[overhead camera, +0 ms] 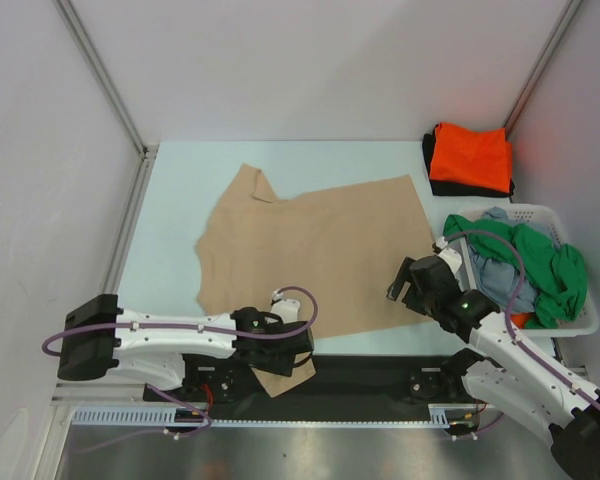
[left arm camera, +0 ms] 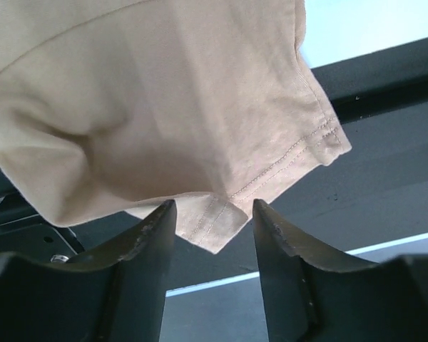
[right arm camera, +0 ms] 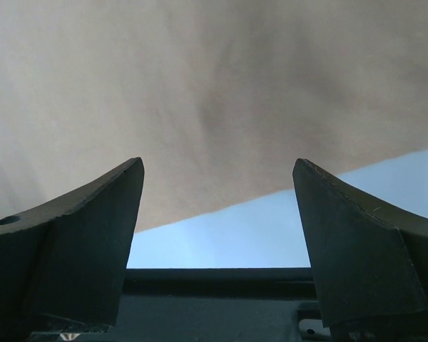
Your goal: Fold and stack the t-shirts
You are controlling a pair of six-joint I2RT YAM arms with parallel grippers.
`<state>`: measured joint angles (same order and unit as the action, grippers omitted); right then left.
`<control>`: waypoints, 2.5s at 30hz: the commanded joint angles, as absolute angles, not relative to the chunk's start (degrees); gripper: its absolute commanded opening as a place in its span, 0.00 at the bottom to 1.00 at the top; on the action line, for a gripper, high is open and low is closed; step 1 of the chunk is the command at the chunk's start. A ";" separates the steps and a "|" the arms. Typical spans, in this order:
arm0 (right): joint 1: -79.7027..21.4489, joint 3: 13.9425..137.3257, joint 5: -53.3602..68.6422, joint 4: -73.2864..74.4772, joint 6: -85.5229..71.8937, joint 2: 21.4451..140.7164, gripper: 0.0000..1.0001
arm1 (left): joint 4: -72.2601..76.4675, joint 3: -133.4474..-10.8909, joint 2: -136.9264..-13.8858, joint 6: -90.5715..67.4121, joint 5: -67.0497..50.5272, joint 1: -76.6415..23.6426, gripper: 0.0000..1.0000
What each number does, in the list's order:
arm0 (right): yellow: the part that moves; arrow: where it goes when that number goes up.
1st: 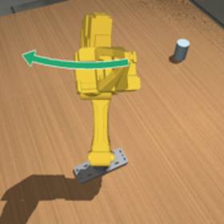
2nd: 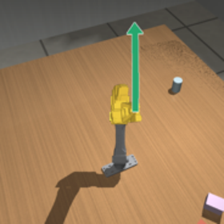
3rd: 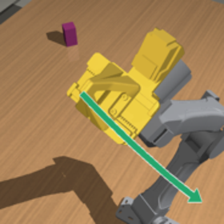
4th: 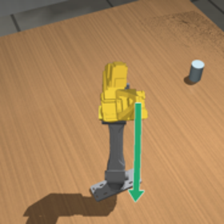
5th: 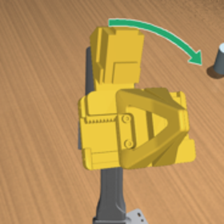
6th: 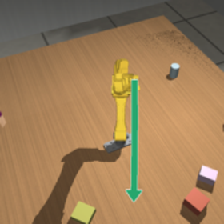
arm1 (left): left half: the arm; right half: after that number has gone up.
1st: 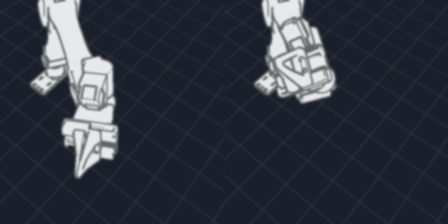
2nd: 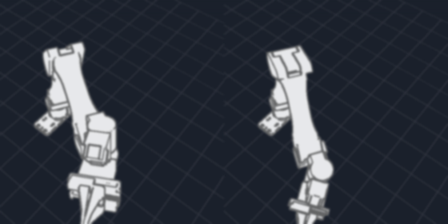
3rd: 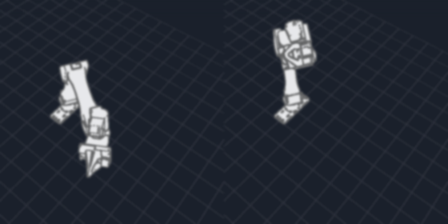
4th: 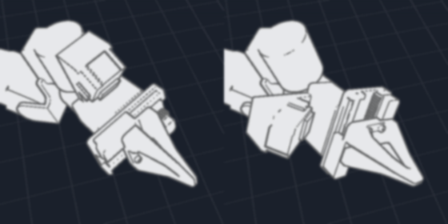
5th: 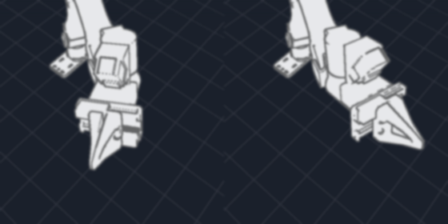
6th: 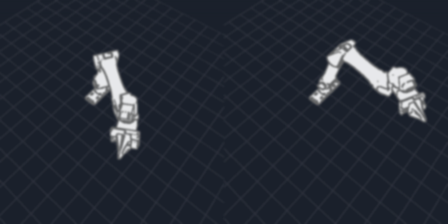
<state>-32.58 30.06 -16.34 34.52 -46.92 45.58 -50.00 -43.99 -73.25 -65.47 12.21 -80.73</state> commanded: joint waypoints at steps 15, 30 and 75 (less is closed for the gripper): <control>-32.96 29.27 -21.36 36.65 -51.42 47.55 0.89 | -49.92 -45.97 -78.22 -60.99 10.55 -84.72 0.45; -33.57 30.06 -30.05 49.47 -66.67 45.44 0.85 | -56.68 -45.53 -71.29 -68.72 20.65 -85.61 0.00; -22.06 32.33 -23.03 35.08 -56.61 53.50 0.00 | -66.82 -53.61 -42.80 -55.16 33.33 -69.37 0.00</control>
<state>-21.26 27.75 -21.37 37.32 -59.86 50.04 -72.16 -51.68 -40.47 -68.49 34.24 -74.78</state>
